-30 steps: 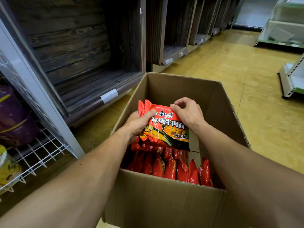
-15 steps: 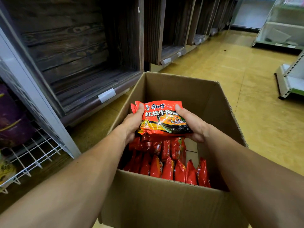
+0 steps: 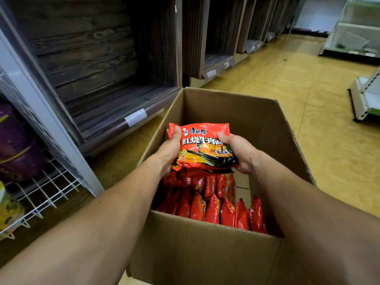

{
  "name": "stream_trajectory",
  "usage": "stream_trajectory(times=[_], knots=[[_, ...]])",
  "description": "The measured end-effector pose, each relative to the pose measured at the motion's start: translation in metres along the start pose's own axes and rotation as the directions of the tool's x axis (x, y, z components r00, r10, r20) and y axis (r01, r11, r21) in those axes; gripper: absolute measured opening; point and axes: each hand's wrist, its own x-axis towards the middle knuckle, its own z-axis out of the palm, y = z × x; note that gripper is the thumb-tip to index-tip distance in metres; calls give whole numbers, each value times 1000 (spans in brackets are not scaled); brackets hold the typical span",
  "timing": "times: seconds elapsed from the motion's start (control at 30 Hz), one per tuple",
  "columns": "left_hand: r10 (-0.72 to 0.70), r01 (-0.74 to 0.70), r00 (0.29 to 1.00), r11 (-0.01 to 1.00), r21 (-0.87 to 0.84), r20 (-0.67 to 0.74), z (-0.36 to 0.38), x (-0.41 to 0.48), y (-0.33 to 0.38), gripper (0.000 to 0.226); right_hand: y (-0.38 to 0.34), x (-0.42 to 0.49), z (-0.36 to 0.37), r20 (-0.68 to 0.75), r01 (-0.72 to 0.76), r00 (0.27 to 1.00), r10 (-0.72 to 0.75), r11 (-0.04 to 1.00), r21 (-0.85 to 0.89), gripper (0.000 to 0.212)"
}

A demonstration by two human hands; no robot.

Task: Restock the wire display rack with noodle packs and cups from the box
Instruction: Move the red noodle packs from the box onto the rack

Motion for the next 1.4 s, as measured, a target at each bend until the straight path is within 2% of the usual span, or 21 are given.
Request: stream_trajectory(times=[0.17,0.43,0.57,0.7,0.9,1.0,1.07,1.2,1.4], knots=[[151,-143,986,985,101,-71,2,7,-7,58,0,3,0,-42,-75,996,76,997,23,37],[-30,35,997,997,69,-64,0,8,-8,66,10,15,4,-23,-91,996,91,996,13,46],[-5,12,998,993,116,-57,-1,17,-9,69,18,25,5,-19,-53,998,53,999,-3,47],[77,-74,997,974,216,-7,-4,28,-14,74,30,40,5,-43,-13,999,12,1000,-7,54],[168,-165,986,938,305,15,-4,38,-23,60,51,50,6,-126,13,992,-15,1000,-13,48],[158,-145,987,948,282,-23,-4,39,-29,59,57,47,9,-151,12,989,-9,1000,20,50],[156,-136,986,957,256,-57,-3,32,-34,49,61,41,10,-173,-4,985,10,999,36,54],[153,-123,979,969,213,-133,-2,8,-42,50,69,20,14,-256,-33,966,28,999,-16,48],[113,-94,992,959,266,-57,6,-34,-33,45,46,-46,11,-316,-71,947,61,997,-21,42]])
